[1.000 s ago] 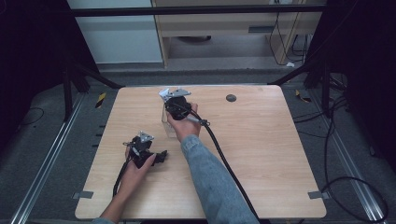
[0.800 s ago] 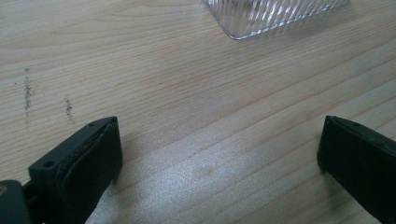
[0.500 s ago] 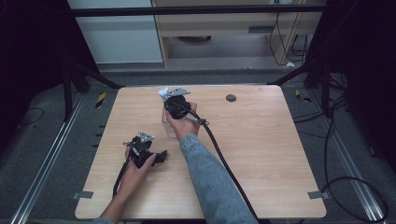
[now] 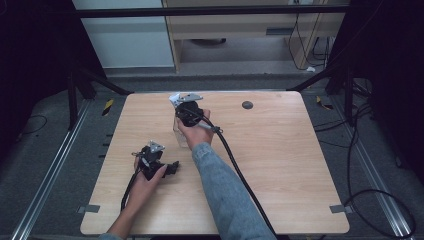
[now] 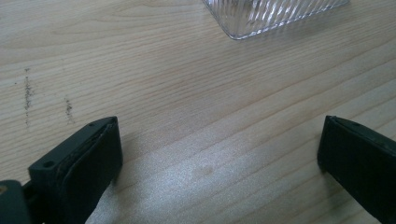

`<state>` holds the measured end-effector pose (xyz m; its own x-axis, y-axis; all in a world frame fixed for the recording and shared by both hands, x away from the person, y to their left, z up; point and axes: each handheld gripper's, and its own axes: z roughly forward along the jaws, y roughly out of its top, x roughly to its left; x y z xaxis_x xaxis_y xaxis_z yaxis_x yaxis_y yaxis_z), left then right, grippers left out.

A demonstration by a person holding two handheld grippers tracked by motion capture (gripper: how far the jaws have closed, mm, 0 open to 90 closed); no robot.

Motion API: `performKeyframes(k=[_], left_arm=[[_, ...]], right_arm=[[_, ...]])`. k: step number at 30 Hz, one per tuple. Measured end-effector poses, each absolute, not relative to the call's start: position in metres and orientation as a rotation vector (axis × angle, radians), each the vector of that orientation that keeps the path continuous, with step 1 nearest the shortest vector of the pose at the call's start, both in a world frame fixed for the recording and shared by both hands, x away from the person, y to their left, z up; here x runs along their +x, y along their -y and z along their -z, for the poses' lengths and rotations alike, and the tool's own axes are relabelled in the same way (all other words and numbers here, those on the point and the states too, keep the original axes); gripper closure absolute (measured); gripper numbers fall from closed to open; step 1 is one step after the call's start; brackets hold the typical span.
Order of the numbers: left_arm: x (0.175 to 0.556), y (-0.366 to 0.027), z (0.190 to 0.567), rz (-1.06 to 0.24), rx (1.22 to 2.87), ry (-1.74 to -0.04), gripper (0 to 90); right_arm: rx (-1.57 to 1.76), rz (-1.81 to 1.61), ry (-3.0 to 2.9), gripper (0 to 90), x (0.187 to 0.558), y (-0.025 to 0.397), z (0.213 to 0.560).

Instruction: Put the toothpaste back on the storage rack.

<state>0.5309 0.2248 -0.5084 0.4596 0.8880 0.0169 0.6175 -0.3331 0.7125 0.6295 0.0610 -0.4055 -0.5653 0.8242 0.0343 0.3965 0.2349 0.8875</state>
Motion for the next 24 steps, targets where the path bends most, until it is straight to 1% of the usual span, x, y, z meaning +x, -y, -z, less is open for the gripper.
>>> performKeyframes(k=[24], left_arm=[[0.5309, -0.2247, 0.5085, -0.543, 2.067, -1.250, 0.0]], right_arm=[[1.113, -1.284, -2.107, 74.7, 0.6248, -0.0511, 0.4028]])
